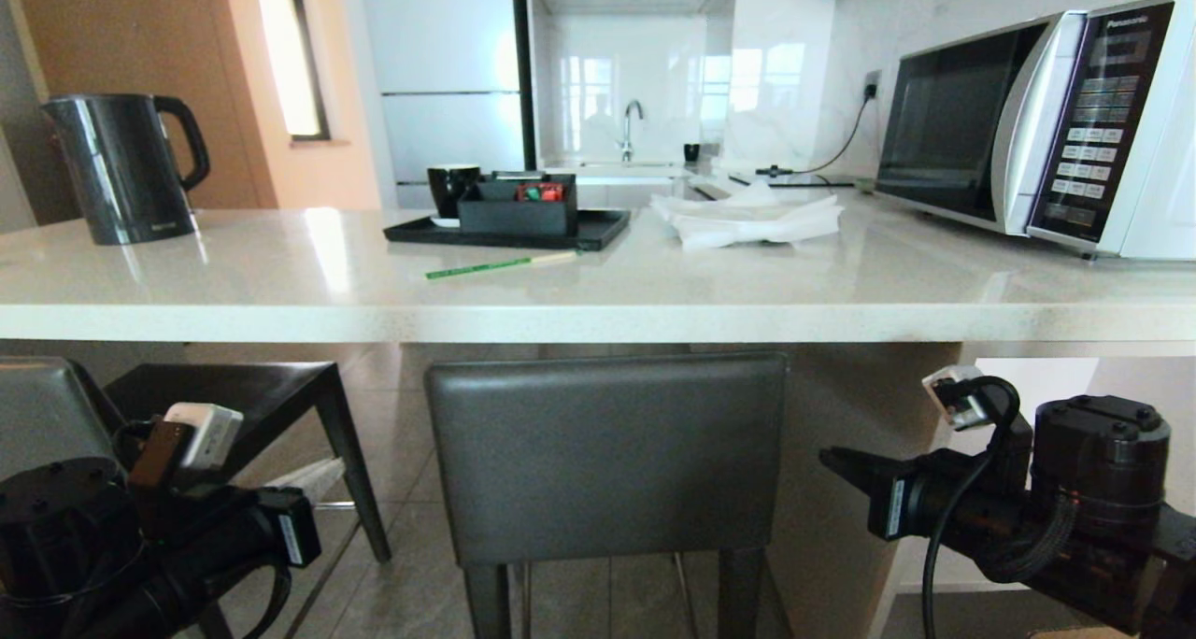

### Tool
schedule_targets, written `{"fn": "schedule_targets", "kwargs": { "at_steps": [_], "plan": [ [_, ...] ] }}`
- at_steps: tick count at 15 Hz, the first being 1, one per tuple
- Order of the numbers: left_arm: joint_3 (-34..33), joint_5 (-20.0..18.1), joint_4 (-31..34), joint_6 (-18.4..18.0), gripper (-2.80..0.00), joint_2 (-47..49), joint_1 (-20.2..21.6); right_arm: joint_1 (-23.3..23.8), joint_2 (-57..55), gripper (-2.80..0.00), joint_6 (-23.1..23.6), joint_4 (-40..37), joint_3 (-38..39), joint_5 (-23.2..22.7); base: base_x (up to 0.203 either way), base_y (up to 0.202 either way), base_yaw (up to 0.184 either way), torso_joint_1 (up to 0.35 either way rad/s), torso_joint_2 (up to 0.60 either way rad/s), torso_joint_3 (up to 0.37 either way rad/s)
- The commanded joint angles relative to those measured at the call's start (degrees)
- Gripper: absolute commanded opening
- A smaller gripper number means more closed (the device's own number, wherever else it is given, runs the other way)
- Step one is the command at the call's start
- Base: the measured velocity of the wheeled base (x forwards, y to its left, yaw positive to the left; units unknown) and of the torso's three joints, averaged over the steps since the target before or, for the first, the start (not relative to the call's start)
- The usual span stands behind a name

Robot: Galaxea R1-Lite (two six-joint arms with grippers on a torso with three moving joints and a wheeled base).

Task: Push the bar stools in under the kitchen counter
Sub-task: Pull the gray chair out from under the dining table

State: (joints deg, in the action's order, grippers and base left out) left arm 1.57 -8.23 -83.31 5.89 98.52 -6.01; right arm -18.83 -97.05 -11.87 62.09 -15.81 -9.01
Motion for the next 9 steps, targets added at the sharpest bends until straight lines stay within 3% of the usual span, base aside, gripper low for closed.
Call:
{"fn": "schedule_targets", "kwargs": {
  "at_steps": [1, 3, 6, 8, 9],
  "plan": [
    [-0.84, 0.11, -3.62, 0.02, 0.00, 4.87, 0.03, 0.55, -2.05, 0.00, -0.02, 3.55, 0.69, -0.11, 0.000, 0.000, 0.000, 0.000, 0.00, 0.000],
    [-1.65, 0.91, -4.35, -0.24, 0.00, 5.82, -0.14, 0.79, -5.27, 0.00, 0.09, 10.57, 0.55, 0.37, 0.000, 0.000, 0.000, 0.000, 0.00, 0.000],
    [-1.66, -0.38, -4.36, 0.00, 0.00, 5.14, -0.41, 0.91, -6.84, 0.00, -0.08, 11.83, 1.57, -1.02, 0.000, 0.000, 0.000, 0.000, 0.00, 0.000],
    [-1.66, -3.77, -4.36, 0.15, 0.00, 3.70, -0.31, 1.45, -7.04, 0.00, -0.08, 11.83, 1.57, -3.51, 0.000, 0.000, 0.000, 0.000, 0.00, 0.000],
    [-1.66, -7.73, -4.36, 0.28, 0.00, 2.25, 0.03, 2.07, -7.23, 0.00, 0.04, 11.83, 1.57, -5.34, 0.000, 0.000, 0.000, 0.000, 0.00, 0.000]
  ]
}}
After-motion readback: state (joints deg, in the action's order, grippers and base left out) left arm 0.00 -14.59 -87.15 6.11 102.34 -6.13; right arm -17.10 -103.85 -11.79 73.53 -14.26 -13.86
